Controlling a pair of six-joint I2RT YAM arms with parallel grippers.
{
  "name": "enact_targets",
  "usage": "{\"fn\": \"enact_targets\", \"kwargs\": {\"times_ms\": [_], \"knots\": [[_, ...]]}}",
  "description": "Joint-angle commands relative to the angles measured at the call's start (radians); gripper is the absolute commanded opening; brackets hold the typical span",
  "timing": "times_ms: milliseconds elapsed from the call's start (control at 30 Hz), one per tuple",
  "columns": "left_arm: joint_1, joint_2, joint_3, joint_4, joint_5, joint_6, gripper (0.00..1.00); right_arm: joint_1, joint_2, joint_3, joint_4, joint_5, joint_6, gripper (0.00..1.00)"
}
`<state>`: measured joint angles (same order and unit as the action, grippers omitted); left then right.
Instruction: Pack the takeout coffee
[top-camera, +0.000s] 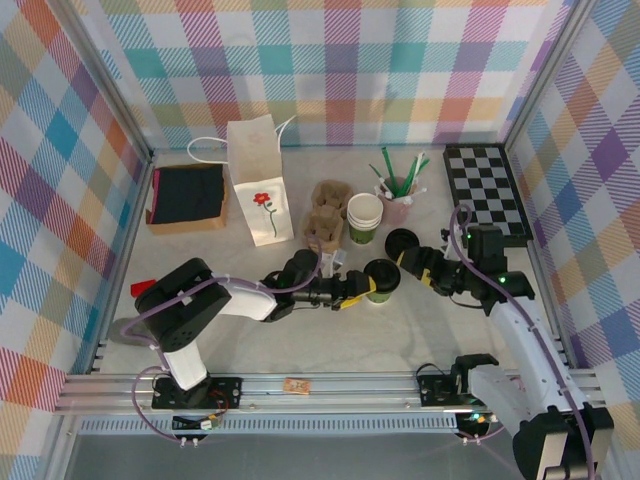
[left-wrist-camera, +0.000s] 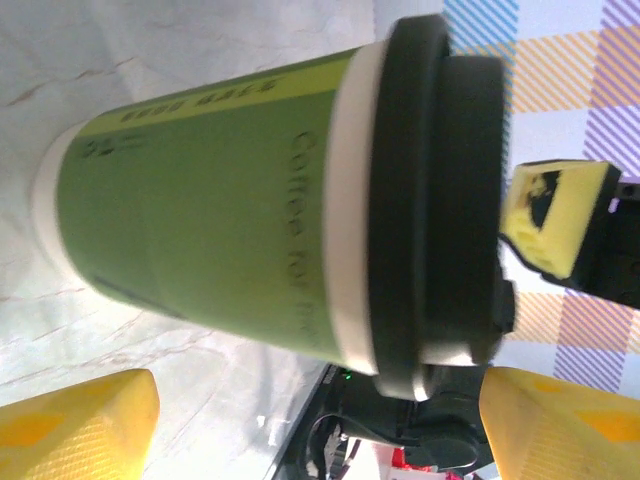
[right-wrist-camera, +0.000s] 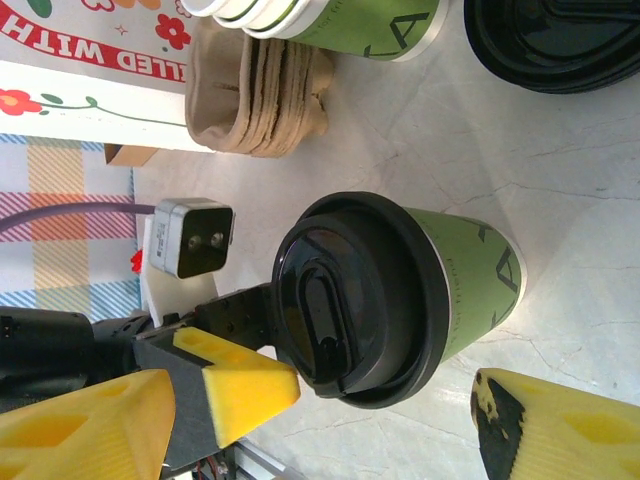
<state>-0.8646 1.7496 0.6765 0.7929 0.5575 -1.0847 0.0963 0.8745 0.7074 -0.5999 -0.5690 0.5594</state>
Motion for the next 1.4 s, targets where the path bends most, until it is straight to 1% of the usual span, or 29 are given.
{"fn": "enact_targets", "kwargs": {"times_ms": [0, 233, 400, 600, 700, 733, 800, 900, 933, 967, 1000, 1067, 1167, 1200, 1233, 1267, 1367], "knots": [[-0.007, 0.005, 0.032, 0.053, 0.009, -0.012, 0.84, -0.010, -0.011, 0.021, -0.017, -0.026, -0.027, 0.78], [-0.010, 0.080, 0.071, 0.130, 0.013, -0.040, 0.83, -0.017, -0.013, 0.029, -0.024, -0.028, -0.033, 0.78], [-0.012, 0.120, 0.107, 0.141, 0.022, -0.042, 0.83, -0.020, -0.013, 0.042, -0.036, -0.028, -0.037, 0.78], [-0.008, 0.134, 0.140, 0.136, 0.027, -0.032, 0.83, -0.021, -0.015, 0.066, -0.058, -0.008, -0.054, 0.78], [0.004, 0.102, 0.123, 0.104, 0.048, -0.018, 0.83, -0.021, -0.015, 0.116, -0.105, 0.028, -0.091, 0.78], [0.014, 0.071, 0.106, 0.070, 0.055, 0.000, 0.83, -0.020, -0.014, 0.146, -0.129, 0.046, -0.114, 0.78], [0.038, -0.017, 0.074, -0.060, 0.061, 0.072, 0.84, -0.020, -0.007, 0.203, -0.163, 0.072, -0.145, 0.78], [0.059, -0.194, 0.093, -0.398, 0.026, 0.244, 0.86, -0.020, 0.015, 0.286, -0.179, 0.087, -0.172, 0.78], [0.061, -0.255, 0.121, -0.528, -0.002, 0.309, 0.87, -0.019, 0.026, 0.308, -0.177, 0.078, -0.179, 0.83], [0.064, -0.311, 0.146, -0.644, -0.033, 0.362, 0.87, -0.013, 0.039, 0.332, -0.169, 0.070, -0.188, 0.85], [0.073, -0.354, 0.164, -0.723, -0.061, 0.391, 0.88, 0.001, 0.050, 0.352, -0.166, 0.073, -0.200, 0.85], [0.113, -0.433, 0.189, -0.850, -0.081, 0.423, 0.88, 0.078, 0.087, 0.425, -0.177, 0.148, -0.245, 0.86], [0.198, -0.531, 0.211, -1.009, -0.102, 0.456, 0.86, 0.270, 0.196, 0.582, -0.238, 0.355, -0.336, 0.85], [0.235, -0.569, 0.216, -1.058, -0.115, 0.474, 0.86, 0.321, 0.249, 0.648, -0.267, 0.400, -0.372, 0.84], [0.268, -0.604, 0.220, -1.115, -0.124, 0.481, 0.85, 0.350, 0.296, 0.699, -0.291, 0.424, -0.403, 0.84], [0.319, -0.644, 0.220, -1.150, -0.126, 0.481, 0.84, 0.378, 0.353, 0.757, -0.316, 0.446, -0.435, 0.82], [0.469, -0.748, 0.198, -1.194, -0.100, 0.459, 0.81, 0.442, 0.496, 0.899, -0.368, 0.493, -0.535, 0.81]]}}
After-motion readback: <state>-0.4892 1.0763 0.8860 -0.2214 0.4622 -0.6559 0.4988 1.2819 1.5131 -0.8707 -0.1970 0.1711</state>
